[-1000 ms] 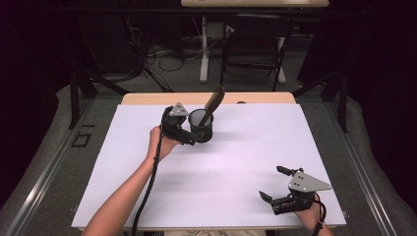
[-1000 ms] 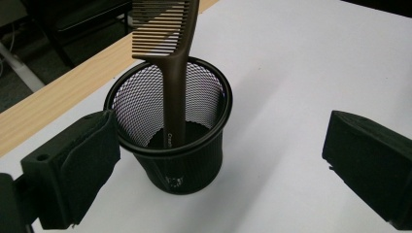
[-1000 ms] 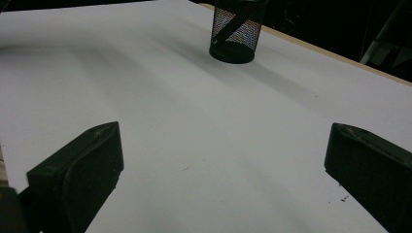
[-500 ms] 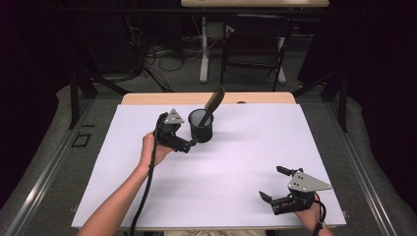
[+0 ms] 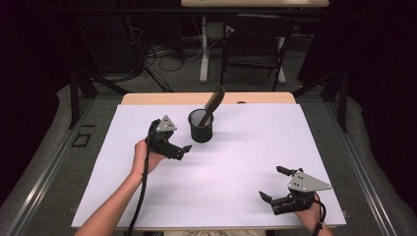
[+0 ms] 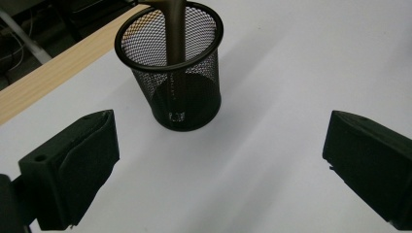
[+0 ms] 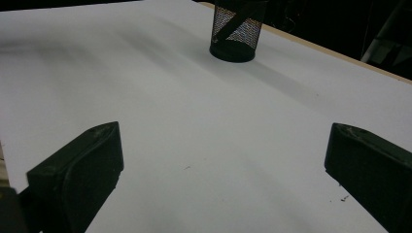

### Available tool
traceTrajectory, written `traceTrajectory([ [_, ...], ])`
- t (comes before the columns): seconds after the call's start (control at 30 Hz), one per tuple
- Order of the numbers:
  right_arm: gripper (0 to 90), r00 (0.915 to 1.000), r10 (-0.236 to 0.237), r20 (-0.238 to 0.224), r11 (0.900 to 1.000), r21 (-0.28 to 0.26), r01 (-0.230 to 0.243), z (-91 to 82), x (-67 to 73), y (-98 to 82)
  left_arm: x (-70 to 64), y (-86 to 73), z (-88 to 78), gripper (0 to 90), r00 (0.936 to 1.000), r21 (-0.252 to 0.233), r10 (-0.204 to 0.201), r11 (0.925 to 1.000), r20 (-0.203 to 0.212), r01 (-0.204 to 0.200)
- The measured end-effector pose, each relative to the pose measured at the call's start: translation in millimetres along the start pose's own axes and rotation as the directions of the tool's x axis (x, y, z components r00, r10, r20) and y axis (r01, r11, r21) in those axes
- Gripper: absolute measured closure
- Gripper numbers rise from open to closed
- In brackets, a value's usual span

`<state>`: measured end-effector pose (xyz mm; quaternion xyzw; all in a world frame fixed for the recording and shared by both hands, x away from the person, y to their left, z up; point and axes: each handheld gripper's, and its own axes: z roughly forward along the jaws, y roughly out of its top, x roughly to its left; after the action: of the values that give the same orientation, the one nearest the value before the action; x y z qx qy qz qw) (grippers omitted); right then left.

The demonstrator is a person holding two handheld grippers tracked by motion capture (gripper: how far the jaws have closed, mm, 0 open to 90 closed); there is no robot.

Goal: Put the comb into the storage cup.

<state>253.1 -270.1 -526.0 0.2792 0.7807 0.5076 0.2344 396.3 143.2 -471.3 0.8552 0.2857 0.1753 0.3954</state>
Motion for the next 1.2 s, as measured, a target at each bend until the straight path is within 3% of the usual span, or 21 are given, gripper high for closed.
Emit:
traceTrajectory([
  [1.2,0.2,1.0000,0.000,-0.002,1.000,0.007,0.000,0.7,0.2,-0.1,-17.2,-48.3,-41.5,0.0,0.9992,-0.004,-0.027,0.9996,-0.030,0.027],
])
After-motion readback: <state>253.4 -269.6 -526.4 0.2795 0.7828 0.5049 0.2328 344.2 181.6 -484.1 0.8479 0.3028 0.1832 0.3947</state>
